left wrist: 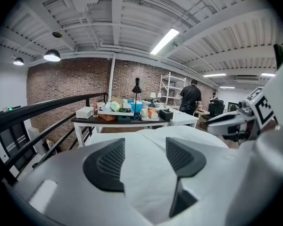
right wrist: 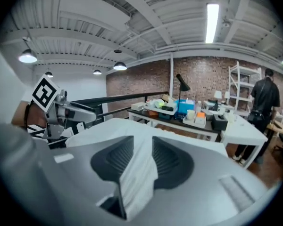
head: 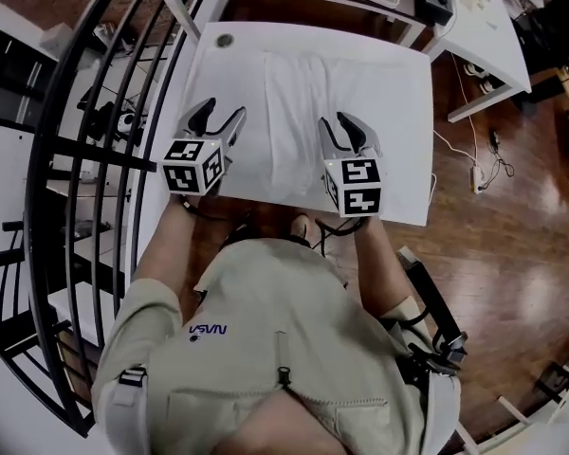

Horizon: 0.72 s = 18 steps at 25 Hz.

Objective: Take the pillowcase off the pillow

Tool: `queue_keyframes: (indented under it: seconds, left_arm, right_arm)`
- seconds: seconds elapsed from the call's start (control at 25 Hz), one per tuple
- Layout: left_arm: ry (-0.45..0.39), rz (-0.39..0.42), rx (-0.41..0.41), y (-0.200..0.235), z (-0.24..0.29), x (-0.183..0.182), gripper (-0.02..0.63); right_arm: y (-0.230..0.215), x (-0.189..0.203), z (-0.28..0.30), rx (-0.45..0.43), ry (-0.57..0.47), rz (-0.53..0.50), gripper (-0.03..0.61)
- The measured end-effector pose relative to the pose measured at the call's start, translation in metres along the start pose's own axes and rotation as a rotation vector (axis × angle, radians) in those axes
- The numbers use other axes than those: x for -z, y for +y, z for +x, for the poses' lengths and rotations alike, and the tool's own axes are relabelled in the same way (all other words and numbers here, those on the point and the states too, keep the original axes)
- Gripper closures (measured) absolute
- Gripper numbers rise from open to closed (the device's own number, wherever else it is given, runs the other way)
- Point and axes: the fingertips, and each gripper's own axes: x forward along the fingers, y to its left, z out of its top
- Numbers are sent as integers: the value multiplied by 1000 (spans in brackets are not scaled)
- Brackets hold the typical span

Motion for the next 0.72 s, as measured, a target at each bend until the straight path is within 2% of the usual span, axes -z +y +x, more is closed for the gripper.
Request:
queue_keyframes:
  seconds: [0.16,0.32,0.48,0.72]
  left_arm:
    - [40,43,-14,4,19,-9,330]
    - [68,52,-10,22,50,-22,327]
    - [102,66,21,41,90,-32,328]
    - [205,41,35,72,145,-23,302]
  right_arm:
    - [-9,-34,28,-42,-21,-43,456]
    - [-22,-57,69,-41,7,-99,445]
    - [-27,-56,126,-54,133,-143,442]
    - [-25,-46,199,-96,320,-157,433]
